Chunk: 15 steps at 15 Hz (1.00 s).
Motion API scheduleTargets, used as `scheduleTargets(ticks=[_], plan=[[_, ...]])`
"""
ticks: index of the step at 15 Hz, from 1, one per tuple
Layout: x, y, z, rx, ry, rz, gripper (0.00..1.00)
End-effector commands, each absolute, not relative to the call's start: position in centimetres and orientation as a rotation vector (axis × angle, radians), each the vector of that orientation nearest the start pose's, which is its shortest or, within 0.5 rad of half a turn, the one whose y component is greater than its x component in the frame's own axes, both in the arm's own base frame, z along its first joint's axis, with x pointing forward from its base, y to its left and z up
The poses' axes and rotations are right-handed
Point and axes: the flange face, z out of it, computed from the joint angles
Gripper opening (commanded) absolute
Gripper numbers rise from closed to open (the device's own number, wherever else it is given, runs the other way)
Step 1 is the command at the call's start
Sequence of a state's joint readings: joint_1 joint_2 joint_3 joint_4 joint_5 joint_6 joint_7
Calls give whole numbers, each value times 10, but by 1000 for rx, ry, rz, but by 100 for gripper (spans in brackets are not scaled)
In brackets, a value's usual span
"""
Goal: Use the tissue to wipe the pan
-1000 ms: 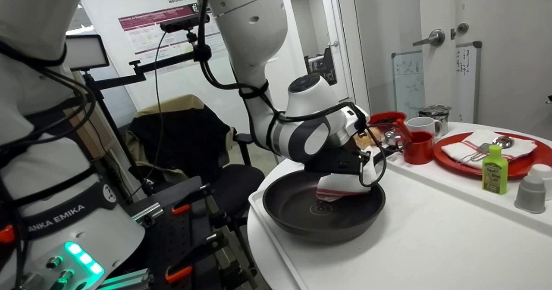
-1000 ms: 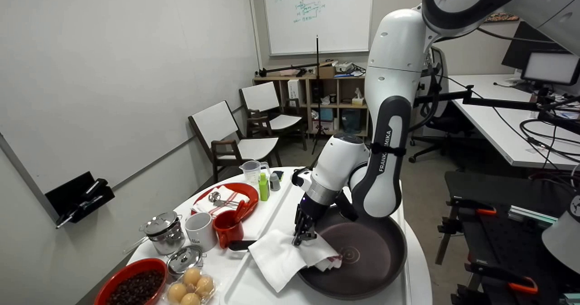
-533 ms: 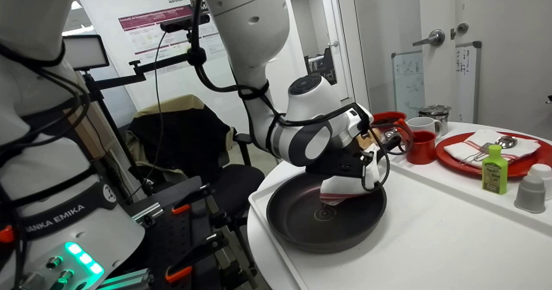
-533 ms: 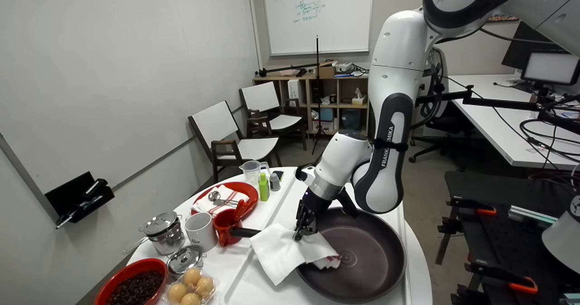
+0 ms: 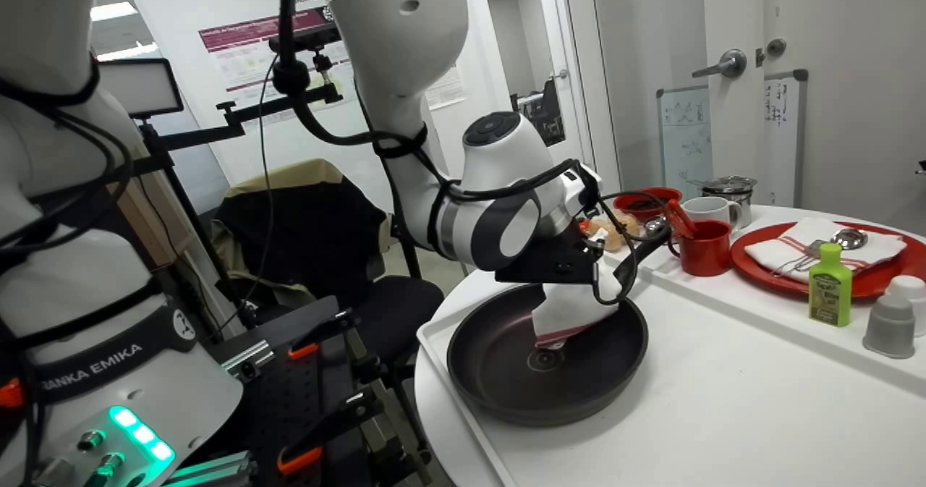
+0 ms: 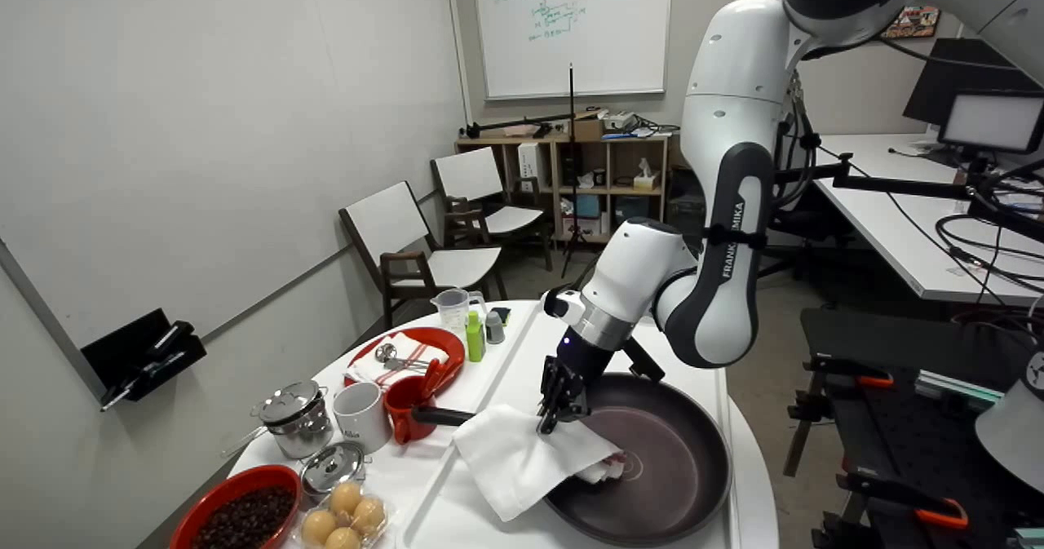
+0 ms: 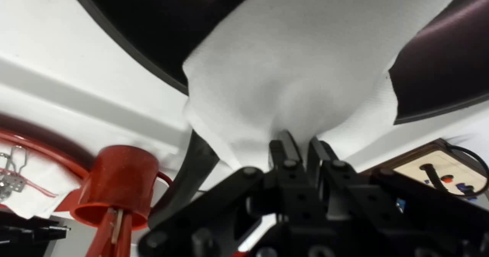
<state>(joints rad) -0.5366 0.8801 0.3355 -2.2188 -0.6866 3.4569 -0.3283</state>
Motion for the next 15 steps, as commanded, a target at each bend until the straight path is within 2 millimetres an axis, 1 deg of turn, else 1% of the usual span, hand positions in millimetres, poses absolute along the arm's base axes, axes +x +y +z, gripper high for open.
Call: scheduleTargets(ticks=[1, 3, 6, 7, 12, 15], plan=[[491, -16, 109, -2681, -981, -808, 6], [484, -23, 130, -2697, -964, -832, 6], [473, -37, 155, -2736, -893, -855, 6], [473, -45, 163, -2765, -849, -867, 6], [466, -87, 193, -2870, -639, -917, 6], [463, -115, 205, -2930, -497, -938, 6]])
